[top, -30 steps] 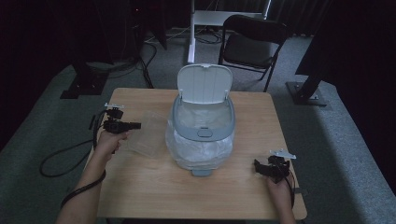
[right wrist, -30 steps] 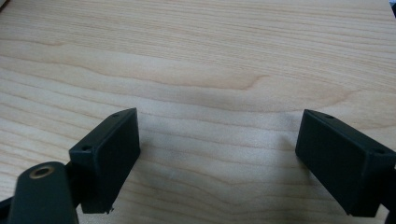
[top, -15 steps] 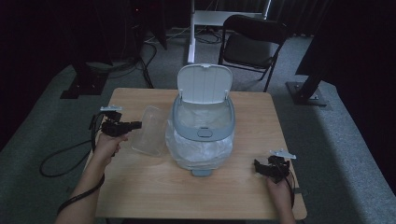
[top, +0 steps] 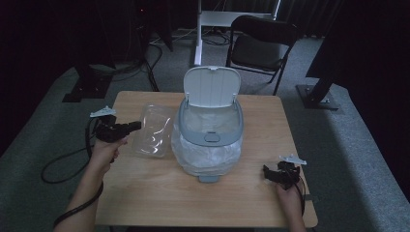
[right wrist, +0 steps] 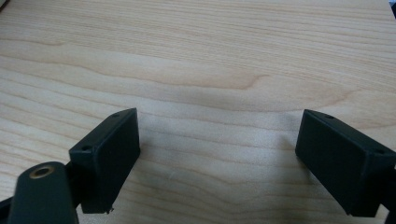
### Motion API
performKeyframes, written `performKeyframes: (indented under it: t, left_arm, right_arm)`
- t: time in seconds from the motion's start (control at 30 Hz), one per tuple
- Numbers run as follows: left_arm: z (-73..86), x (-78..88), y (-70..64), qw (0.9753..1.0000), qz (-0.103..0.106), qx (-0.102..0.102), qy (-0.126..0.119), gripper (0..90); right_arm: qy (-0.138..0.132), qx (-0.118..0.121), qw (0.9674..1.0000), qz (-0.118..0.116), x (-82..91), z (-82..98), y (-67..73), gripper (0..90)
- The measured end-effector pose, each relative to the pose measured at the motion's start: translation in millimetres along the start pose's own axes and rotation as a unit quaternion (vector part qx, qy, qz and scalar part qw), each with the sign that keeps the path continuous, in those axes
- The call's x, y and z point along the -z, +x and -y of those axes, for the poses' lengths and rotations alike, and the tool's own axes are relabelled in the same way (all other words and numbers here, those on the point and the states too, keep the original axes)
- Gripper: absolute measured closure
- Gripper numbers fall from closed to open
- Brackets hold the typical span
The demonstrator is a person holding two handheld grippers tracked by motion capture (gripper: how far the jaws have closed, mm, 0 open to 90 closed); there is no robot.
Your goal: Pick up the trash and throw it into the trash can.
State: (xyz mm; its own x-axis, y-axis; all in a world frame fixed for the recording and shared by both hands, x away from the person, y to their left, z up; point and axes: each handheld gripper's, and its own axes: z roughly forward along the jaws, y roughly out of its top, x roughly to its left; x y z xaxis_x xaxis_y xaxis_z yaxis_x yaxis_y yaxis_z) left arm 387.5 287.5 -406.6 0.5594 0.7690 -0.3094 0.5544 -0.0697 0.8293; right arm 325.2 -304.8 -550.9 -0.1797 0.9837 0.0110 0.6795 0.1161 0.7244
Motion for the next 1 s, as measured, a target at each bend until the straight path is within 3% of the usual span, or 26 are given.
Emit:
performKeyframes:
  t: [0.23,0.47,0.73,0.83,1.0]
  left_arm:
    - [-8.1,24.5,-8.6,0.9995,-0.001,-0.011,-0.03,87.5]
    - [-18.8,49.8,-19.1,0.9971,0.004,-0.019,-0.073,87.5]
    - [-33.5,77.2,-46.6,0.9902,0.014,-0.049,-0.13,87.5]
    - [-38.1,86.1,-56.2,0.9863,0.005,-0.062,-0.153,87.4]
    - [-44.4,97.1,-70.9,0.979,0.021,-0.075,-0.188,87.4]
  right_arm:
    - [0.0,0.0,1.0,-0.001,0.1,0.1,-0.1,13.2]
    - [0.0,0.0,1.0,0.0,0.1,0.1,0.0,13.2]
    - [0.0,0.0,1.0,0.0,0.1,0.1,0.0,13.2]
    - [0.0,0.0,1.0,0.0,0.2,0.1,0.0,13.2]
    - [0.0,0.0,1.0,0.0,0.2,0.1,0.0,13.2]
